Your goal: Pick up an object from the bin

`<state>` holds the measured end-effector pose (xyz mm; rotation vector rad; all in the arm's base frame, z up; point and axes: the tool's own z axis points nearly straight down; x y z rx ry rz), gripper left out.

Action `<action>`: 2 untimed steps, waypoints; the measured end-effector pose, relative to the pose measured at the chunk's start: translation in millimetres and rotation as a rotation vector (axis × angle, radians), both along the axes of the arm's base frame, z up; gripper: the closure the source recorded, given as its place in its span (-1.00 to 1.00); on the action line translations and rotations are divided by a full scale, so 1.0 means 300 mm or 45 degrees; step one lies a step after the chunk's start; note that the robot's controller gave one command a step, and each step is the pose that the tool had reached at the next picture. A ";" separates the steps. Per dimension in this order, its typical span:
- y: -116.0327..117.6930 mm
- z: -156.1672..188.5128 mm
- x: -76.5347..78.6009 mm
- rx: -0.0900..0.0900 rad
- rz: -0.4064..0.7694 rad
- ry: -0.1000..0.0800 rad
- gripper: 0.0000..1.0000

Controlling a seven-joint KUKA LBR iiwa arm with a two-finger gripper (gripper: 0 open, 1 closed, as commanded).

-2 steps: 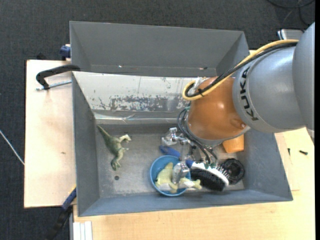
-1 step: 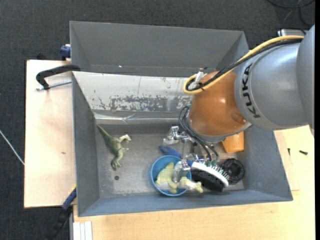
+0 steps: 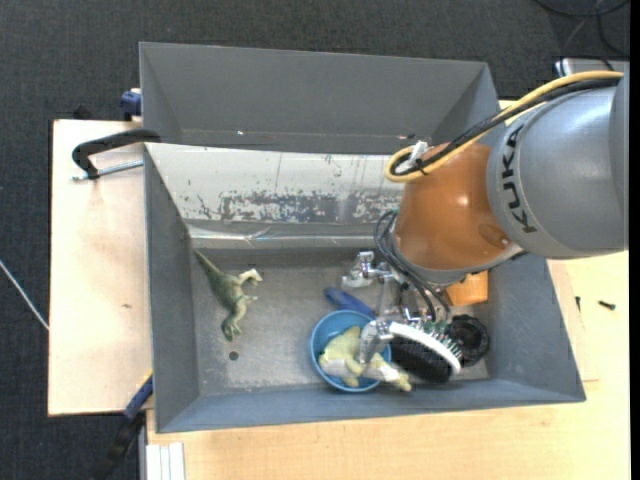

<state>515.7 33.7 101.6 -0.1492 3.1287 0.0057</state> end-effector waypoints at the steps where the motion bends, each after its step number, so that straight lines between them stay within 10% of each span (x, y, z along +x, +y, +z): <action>1: 0.042 -0.045 -0.021 -0.006 -0.014 -0.031 -1.00; 2: 0.036 -0.063 -0.010 -0.004 -0.026 -0.034 -1.00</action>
Offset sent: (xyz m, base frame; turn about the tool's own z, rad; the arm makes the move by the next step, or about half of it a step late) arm -0.0217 0.0210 -0.0316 0.0039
